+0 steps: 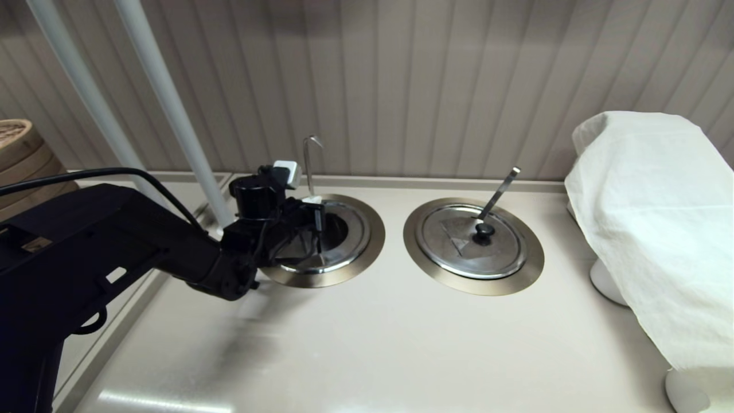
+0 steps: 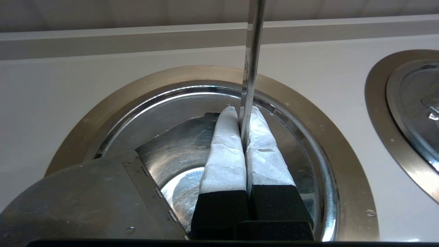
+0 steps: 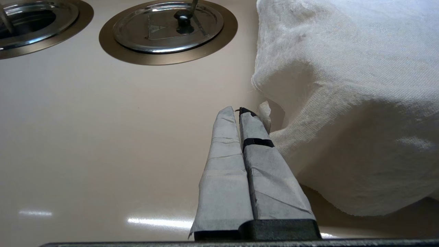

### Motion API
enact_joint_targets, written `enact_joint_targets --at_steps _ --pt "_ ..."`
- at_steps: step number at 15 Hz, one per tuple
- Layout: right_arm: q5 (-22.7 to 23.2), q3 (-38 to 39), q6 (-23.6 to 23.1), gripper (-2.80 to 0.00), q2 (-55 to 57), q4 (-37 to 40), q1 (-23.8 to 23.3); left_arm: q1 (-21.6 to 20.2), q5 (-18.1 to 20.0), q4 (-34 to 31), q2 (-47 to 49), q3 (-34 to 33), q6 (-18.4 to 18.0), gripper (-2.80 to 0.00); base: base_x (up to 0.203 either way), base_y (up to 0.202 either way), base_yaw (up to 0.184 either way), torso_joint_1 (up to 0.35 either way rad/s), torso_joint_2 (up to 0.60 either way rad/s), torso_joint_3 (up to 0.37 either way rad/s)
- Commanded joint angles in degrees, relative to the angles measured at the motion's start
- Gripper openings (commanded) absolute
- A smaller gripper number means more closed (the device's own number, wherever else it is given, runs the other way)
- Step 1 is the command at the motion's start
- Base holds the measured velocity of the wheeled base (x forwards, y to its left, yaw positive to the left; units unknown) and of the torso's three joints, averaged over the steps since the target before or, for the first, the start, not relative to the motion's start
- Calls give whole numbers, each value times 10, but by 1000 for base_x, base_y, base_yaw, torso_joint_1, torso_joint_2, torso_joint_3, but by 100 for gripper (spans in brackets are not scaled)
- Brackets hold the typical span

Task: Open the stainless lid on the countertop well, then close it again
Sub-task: Stir with a spoon

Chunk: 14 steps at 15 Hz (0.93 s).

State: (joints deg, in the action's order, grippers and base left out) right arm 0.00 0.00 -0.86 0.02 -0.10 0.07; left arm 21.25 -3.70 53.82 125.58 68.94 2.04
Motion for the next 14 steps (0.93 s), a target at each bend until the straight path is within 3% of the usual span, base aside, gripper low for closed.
enact_joint_targets --at_steps 1,4,7,11,14 --pt "0 0 0 -280 0 0 0 23 -5 5 2 9 28 -280 0 0 0 0 0 0" --pt "0 0 0 -280 0 0 0 32 -8 4 -13 15 49 -280 0 0 0 0 0 0" --pt "0 0 0 -280 1 0 0 31 6 -6 -47 -45 46 -280 0 0 0 0 0 0" --pt "0 0 0 -280 0 0 0 14 9 -7 -41 -59 -15 -280 0 0 0 0 0 0" --pt "0 0 0 -280 1 0 0 10 5 -5 -33 -40 -15 -280 0 0 0 0 0 0"
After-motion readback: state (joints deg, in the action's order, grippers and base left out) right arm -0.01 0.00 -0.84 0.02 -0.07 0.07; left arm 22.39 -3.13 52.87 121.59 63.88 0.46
